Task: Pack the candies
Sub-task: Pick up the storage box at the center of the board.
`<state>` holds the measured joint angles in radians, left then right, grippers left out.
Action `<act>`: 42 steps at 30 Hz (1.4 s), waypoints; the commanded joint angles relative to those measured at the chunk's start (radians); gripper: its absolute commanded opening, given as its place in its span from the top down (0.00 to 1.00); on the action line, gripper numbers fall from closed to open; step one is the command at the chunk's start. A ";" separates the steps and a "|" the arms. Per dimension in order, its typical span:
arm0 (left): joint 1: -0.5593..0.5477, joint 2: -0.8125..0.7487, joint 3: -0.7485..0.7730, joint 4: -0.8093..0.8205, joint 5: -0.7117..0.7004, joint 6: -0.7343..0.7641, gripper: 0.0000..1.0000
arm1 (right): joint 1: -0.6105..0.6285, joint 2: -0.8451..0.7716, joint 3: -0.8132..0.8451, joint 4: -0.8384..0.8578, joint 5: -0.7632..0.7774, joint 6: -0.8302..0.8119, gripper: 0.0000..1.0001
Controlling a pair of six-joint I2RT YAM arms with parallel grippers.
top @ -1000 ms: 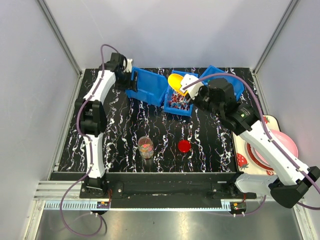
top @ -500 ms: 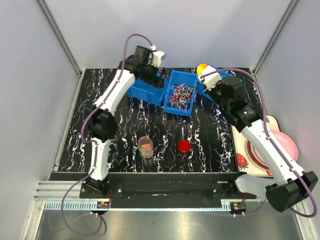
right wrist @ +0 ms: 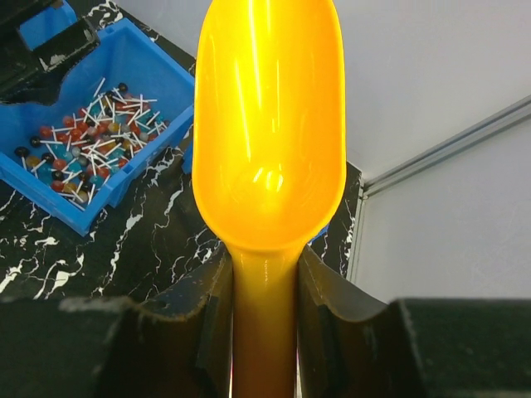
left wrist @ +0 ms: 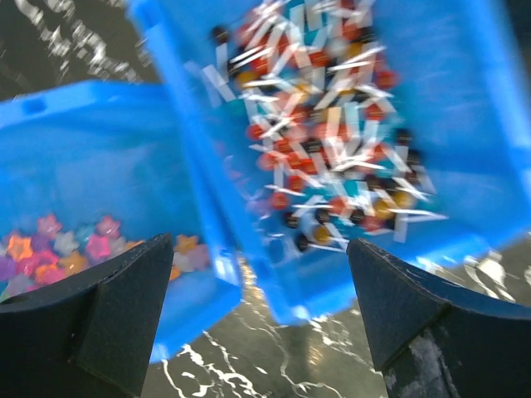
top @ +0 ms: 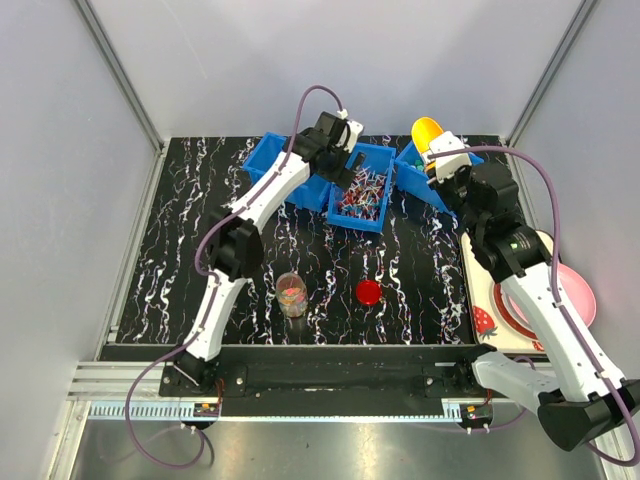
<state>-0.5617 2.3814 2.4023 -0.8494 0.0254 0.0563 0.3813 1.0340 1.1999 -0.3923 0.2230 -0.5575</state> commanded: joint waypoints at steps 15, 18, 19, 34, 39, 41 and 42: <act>0.005 0.082 0.012 0.073 0.024 -0.084 0.45 | -0.009 -0.054 -0.013 0.040 -0.056 0.045 1.00; -0.006 0.079 0.008 0.066 0.031 -0.096 0.55 | -0.010 -0.054 -0.016 0.040 -0.057 0.045 1.00; -0.010 0.072 -0.005 0.062 0.036 -0.107 0.56 | -0.009 -0.055 -0.016 0.041 -0.056 0.045 1.00; -0.035 0.085 0.003 -0.056 -0.024 -0.187 0.54 | -0.010 -0.063 -0.019 0.033 -0.068 0.051 1.00; -0.050 0.124 0.021 -0.057 -0.022 -0.185 0.50 | -0.010 -0.072 -0.022 0.033 -0.070 0.051 1.00; -0.055 0.136 0.023 -0.056 -0.024 -0.182 0.61 | -0.009 -0.075 -0.023 0.033 -0.071 0.050 1.00; -0.055 0.143 0.030 -0.056 -0.048 -0.181 0.64 | -0.009 -0.077 -0.025 0.036 -0.071 0.051 1.00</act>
<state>-0.6044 2.4950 2.3798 -0.9024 -0.0010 -0.1246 0.3786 0.9836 1.1790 -0.3912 0.1638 -0.5251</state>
